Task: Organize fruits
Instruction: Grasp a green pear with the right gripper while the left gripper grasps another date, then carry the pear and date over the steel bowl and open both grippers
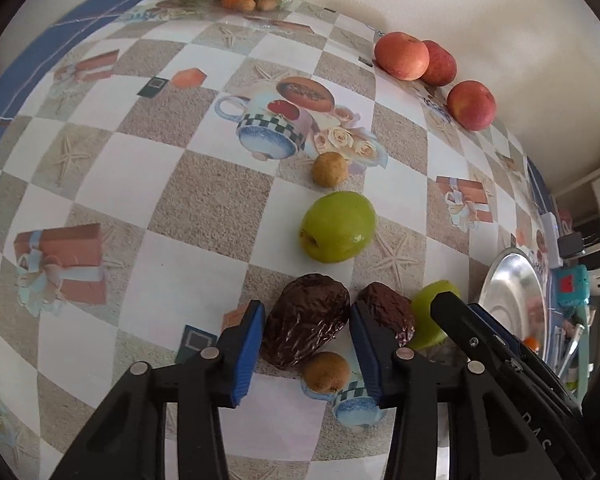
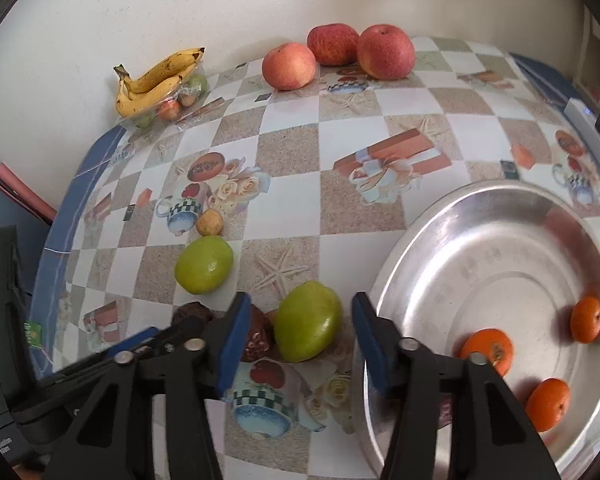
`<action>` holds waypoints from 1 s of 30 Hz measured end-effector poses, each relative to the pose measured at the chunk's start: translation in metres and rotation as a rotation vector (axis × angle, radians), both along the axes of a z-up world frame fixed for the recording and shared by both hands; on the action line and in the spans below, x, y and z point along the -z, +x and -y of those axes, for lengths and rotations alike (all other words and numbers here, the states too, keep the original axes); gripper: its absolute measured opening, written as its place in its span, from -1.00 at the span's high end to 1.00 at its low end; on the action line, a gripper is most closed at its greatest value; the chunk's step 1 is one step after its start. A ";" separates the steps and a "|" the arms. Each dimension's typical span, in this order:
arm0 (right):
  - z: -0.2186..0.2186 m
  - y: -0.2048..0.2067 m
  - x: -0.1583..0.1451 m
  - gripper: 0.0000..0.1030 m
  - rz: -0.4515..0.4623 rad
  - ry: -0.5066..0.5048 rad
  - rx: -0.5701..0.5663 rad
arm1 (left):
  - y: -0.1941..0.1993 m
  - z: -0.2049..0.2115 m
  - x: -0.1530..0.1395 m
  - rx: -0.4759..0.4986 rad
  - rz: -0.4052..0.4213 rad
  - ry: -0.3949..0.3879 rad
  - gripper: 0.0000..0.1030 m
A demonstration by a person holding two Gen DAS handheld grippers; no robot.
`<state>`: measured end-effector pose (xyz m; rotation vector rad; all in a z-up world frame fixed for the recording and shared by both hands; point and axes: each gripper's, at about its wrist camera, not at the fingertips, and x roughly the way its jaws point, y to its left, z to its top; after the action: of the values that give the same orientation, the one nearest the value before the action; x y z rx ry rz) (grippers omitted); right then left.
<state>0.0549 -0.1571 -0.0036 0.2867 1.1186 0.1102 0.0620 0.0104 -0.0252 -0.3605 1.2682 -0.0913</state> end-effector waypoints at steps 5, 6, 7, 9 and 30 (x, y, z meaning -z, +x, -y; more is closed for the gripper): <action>-0.002 0.002 0.006 0.07 -0.021 -0.008 0.003 | -0.001 -0.019 -0.006 -0.074 0.007 -0.033 0.10; -0.002 0.002 0.007 0.07 -0.023 -0.008 0.005 | -0.001 -0.025 -0.010 -0.096 0.018 -0.031 0.10; -0.003 0.002 0.008 0.07 -0.028 -0.011 0.003 | -0.002 -0.029 -0.012 -0.111 0.026 -0.029 0.10; -0.006 0.003 0.010 0.07 -0.030 -0.032 -0.002 | -0.003 -0.037 -0.016 -0.143 0.038 -0.028 0.10; -0.023 0.004 0.012 0.21 -0.027 -0.212 -0.012 | -0.006 -0.049 -0.018 -0.194 0.034 -0.045 0.10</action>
<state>0.0591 -0.1340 -0.0160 0.0921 1.1485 -0.0016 0.0560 0.0591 -0.0070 -0.5164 1.1935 0.0392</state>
